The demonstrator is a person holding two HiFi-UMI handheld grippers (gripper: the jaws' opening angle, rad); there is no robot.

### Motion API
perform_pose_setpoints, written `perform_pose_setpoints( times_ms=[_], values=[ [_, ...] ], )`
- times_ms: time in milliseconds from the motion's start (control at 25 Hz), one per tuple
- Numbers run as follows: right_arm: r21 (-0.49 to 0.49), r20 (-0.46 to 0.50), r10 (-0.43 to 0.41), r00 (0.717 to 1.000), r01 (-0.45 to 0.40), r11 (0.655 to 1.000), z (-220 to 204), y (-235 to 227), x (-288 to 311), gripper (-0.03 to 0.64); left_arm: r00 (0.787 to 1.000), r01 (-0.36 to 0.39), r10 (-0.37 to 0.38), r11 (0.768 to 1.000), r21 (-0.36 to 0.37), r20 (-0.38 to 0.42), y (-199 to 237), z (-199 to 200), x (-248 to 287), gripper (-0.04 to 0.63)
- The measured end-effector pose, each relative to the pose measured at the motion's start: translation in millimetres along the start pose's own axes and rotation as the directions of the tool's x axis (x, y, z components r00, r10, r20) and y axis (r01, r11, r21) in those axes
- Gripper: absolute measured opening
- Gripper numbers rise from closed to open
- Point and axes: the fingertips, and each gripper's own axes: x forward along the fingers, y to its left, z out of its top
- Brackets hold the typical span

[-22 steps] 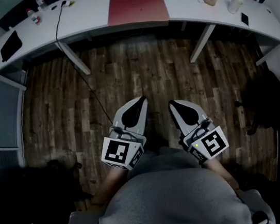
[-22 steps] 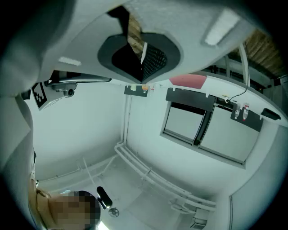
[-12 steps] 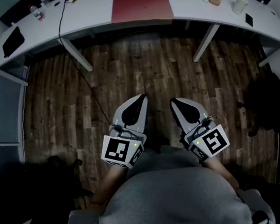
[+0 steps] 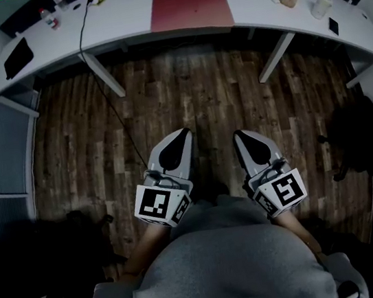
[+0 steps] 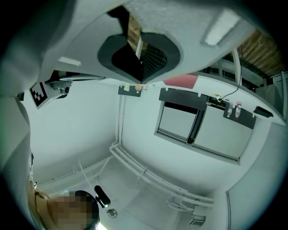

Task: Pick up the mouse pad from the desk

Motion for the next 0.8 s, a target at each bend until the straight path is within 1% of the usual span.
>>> perform_pose_setpoints(
  times_ms=[160, 280, 400, 480, 600, 800],
  values=[
    [-0.011, -0.009, -0.015, 1.0, 0.015, 1.0, -4.9, 9.6, 5.4, 0.002, 1.0, 0.018, -0.017, 1.0, 0.012, -0.023, 9.3, -7.6, -5.8, 0.0],
    [-0.004, -0.007, -0.035, 0.999, 0.035, 0.999, -13.0, 15.7, 4.6, 0.002, 0.998, 0.039, -0.039, 0.999, 0.003, -0.04, 12.1, -15.9, -8.1, 0.0],
    [0.017, -0.002, -0.047, 0.999, 0.047, 0.999, -19.5, 20.3, 2.1, 0.002, 0.996, 0.069, -0.07, 0.998, -0.015, -0.051, 9.6, -17.5, -6.8, 0.0],
    [0.014, -0.005, -0.046, 0.999, 0.046, 0.999, -21.1, 23.5, -0.7, 0.002, 0.994, 0.091, -0.091, 0.996, -0.002, -0.056, 5.6, -16.5, -7.7, 0.0],
    [0.04, 0.014, -0.051, 0.999, 0.051, 0.998, -17.8, 17.4, 2.4, 0.002, 0.994, 0.097, -0.095, 0.995, 0.017, -0.061, 5.0, -15.7, -2.6, 0.0],
    [0.038, -0.004, -0.058, 0.998, 0.058, 0.998, -22.5, -1.5, 14.8, 0.002, 0.993, 0.093, -0.093, 0.996, -0.007, -0.072, 16.8, -25.3, 18.0, 0.0]
  ],
)
